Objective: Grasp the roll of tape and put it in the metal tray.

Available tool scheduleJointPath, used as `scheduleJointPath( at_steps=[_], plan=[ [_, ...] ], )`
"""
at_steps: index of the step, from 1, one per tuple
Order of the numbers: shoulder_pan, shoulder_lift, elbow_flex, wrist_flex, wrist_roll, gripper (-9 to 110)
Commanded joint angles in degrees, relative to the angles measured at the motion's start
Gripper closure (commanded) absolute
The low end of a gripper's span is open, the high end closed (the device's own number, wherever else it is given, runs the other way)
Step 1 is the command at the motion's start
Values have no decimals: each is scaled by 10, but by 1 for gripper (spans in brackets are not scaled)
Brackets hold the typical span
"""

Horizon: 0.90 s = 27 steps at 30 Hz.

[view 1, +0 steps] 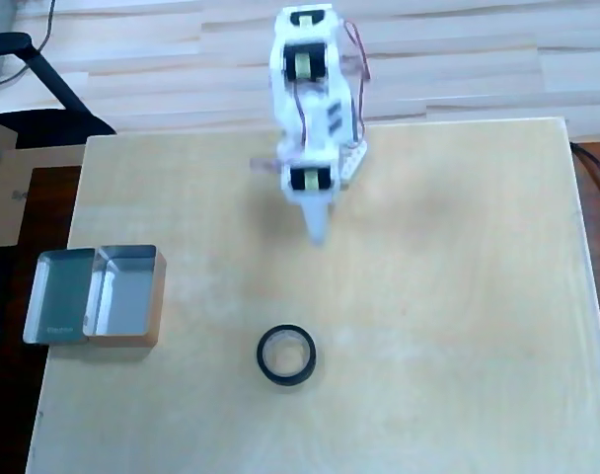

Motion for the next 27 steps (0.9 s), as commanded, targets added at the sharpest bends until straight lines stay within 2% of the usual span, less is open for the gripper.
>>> scheduleJointPath(
  at_steps=[1, 8, 19, 27],
  plan=[
    [7, -176, -88, 56, 5, 102],
    [9, -317, -121, 27, 6, 102],
    [100, -325, -18, -100, 7, 102],
    [128, -327, 25, -163, 7, 101]
  ],
)
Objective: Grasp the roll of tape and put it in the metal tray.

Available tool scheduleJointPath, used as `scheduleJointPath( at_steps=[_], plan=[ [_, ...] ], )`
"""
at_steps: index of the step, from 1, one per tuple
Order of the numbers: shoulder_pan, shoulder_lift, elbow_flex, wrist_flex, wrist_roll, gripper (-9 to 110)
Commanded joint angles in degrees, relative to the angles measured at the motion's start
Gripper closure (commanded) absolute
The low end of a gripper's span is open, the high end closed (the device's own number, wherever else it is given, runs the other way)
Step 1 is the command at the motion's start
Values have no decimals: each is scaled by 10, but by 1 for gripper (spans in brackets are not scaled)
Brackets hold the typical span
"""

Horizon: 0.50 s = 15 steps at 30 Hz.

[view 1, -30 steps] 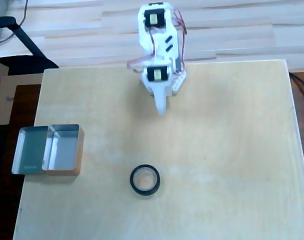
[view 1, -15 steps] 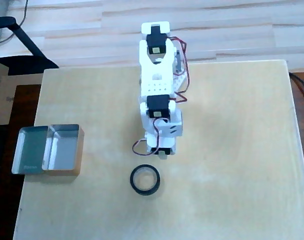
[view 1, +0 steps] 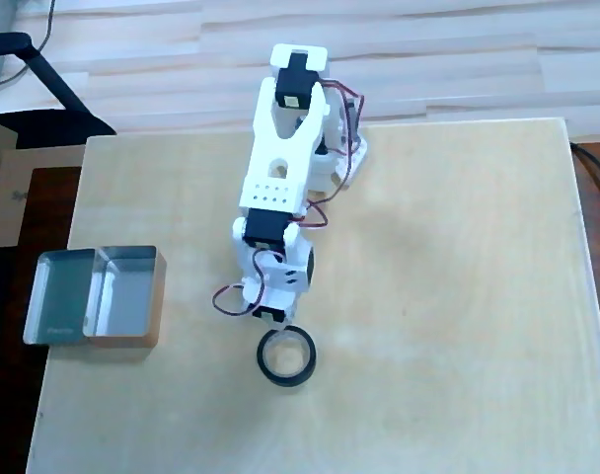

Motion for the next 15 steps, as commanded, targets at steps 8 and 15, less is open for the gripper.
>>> scheduleJointPath(
  at_steps=[8, 15],
  plan=[
    [1, 1, 25, -39, 7, 101],
    [-2, -68, 18, -40, 15, 88]
  ],
)
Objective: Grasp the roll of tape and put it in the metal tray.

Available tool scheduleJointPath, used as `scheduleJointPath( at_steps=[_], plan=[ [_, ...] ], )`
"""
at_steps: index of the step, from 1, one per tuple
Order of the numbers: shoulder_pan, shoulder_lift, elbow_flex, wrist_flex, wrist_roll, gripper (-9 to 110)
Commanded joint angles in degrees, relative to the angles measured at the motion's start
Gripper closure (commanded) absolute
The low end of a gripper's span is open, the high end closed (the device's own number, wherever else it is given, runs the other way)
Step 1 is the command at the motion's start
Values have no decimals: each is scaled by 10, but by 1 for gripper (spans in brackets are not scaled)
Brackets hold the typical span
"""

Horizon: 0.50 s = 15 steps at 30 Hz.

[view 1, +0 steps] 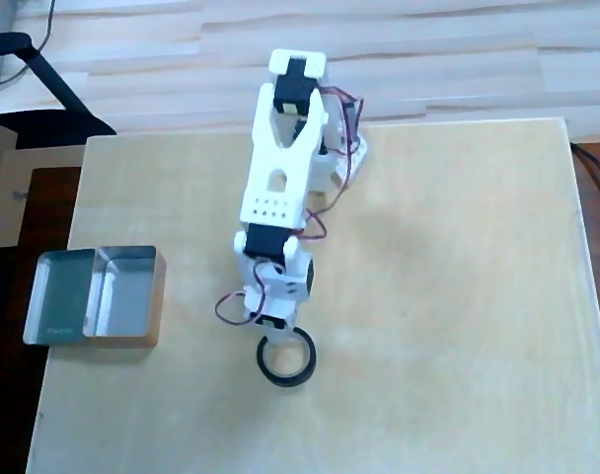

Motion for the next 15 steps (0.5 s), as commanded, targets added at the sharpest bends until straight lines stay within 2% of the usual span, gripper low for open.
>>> scheduleJointPath(
  at_steps=[1, 15],
  plan=[
    [-3, -33, -8, -11, 18, 88],
    [-42, -72, -9, -40, 20, 88]
  ],
)
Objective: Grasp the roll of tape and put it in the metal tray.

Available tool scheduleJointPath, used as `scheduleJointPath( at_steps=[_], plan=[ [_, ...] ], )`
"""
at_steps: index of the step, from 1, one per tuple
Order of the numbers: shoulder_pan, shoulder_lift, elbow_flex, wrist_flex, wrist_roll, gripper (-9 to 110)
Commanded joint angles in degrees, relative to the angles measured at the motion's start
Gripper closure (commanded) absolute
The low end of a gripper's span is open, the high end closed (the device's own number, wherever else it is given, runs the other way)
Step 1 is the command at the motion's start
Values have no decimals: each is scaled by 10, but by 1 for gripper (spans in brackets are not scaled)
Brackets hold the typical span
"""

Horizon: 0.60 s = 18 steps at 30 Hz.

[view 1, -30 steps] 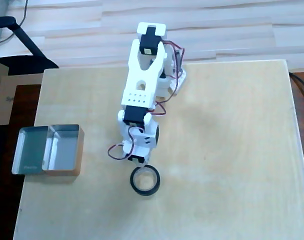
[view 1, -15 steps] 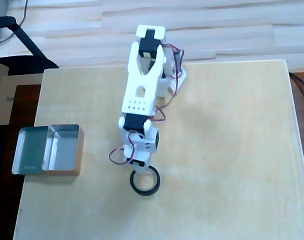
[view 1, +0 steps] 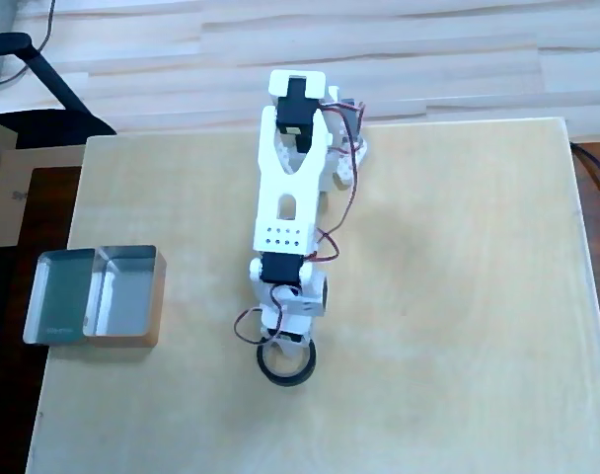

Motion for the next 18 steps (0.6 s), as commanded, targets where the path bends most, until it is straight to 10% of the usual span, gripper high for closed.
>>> scheduleJointPath(
  at_steps=[1, 18],
  plan=[
    [-7, 1, -8, -5, 7, 88],
    [-7, -17, 1, -6, 5, 88]
  ],
)
